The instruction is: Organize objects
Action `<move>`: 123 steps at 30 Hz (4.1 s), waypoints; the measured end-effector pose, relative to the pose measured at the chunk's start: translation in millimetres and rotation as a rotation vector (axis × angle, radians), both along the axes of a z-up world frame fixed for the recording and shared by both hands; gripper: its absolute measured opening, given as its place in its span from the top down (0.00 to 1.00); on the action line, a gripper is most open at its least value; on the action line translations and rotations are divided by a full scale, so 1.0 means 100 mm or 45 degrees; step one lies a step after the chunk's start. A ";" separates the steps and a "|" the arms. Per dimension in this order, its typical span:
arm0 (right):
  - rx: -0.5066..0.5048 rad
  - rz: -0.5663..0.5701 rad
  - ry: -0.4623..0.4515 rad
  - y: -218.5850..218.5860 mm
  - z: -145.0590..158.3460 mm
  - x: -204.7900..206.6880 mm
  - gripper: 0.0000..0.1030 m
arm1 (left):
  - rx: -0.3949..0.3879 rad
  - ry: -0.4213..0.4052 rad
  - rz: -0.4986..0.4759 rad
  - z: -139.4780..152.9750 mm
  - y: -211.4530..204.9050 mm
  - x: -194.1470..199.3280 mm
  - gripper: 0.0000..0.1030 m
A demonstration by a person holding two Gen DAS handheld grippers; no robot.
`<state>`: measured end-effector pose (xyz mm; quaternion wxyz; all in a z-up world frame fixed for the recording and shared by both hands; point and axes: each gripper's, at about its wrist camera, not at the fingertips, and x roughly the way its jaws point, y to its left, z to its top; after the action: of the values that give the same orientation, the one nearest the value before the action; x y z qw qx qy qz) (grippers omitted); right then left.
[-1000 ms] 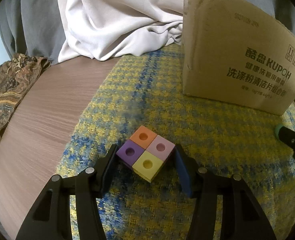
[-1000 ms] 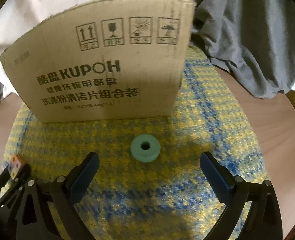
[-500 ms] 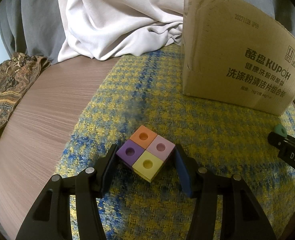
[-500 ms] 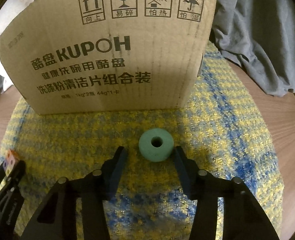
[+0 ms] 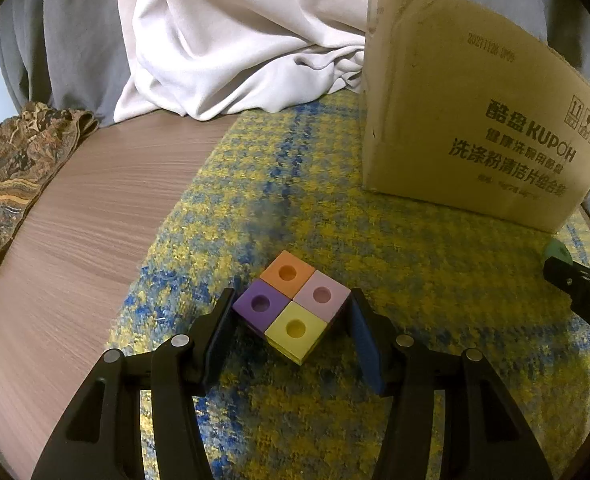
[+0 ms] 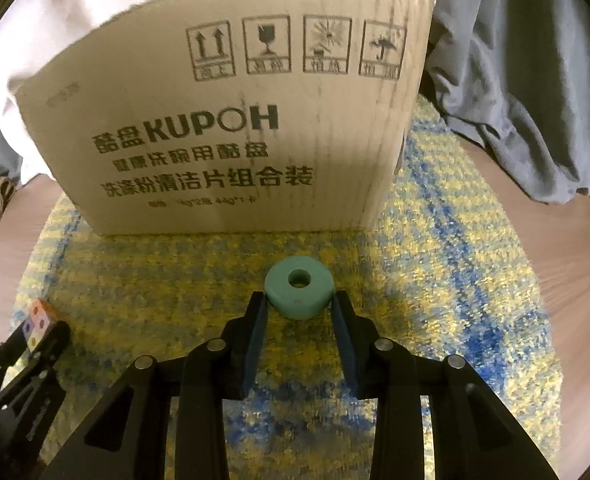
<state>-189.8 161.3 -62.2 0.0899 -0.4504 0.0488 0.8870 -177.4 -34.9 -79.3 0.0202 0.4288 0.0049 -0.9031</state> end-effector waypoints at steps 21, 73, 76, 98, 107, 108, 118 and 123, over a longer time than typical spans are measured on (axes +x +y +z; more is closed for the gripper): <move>0.024 0.080 0.119 -0.18 0.48 0.28 0.67 | -0.005 0.097 -0.022 0.38 -0.01 0.13 0.48; 0.064 0.167 0.423 0.04 1.84 -0.14 0.67 | -0.040 0.340 -0.317 1.89 0.68 -0.50 0.48; 0.052 0.171 0.402 0.05 1.87 -0.26 0.67 | -0.068 0.338 -0.335 1.91 0.75 -0.61 0.48; 0.093 0.206 0.272 0.05 1.82 -0.83 0.64 | -0.012 0.289 -0.396 1.79 0.85 -1.02 0.37; 0.128 0.193 0.327 0.04 1.87 -0.71 0.18 | -0.031 0.290 -0.359 1.77 0.79 -0.96 0.13; 0.126 0.190 0.332 0.04 1.87 -0.69 0.15 | -0.026 0.284 -0.358 1.77 0.78 -0.94 0.13; 0.091 0.159 0.350 0.06 1.94 -0.36 0.07 | -0.031 0.275 -0.261 1.79 0.62 -0.63 0.07; 0.102 0.159 0.361 0.04 1.97 -0.12 0.06 | -0.052 0.279 -0.231 1.80 0.57 -0.41 0.06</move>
<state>-201.7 164.9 134.4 0.0449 -0.3188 -0.0025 0.9467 -218.7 21.7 101.1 -0.0533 0.3257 -0.0501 -0.9426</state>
